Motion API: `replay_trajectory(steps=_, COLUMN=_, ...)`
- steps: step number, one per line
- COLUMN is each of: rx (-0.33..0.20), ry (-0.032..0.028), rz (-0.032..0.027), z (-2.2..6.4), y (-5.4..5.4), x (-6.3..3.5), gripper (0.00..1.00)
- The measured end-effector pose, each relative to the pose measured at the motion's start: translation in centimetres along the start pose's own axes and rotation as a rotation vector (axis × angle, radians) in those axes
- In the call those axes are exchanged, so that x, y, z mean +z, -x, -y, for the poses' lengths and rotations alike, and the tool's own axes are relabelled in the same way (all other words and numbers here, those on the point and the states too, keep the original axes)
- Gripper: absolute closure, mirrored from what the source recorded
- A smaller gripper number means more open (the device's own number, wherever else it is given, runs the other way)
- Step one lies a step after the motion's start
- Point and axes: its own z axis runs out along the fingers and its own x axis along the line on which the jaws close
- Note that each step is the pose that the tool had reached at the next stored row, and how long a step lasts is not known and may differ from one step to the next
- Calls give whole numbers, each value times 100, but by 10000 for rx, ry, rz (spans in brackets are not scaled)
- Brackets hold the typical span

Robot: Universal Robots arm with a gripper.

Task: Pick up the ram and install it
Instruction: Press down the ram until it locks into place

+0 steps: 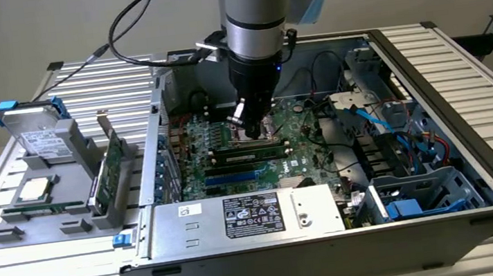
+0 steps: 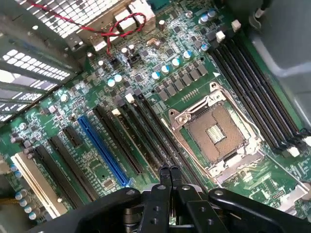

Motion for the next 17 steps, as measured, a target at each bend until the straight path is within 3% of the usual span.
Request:
replay_trajectory(steps=1, rx=592, ry=-1, rz=27, z=1, y=0, x=2, gripper=90)
replay_trajectory(steps=17, rx=3499, ry=-7, rz=161, z=4, y=1, x=40, gripper=90)
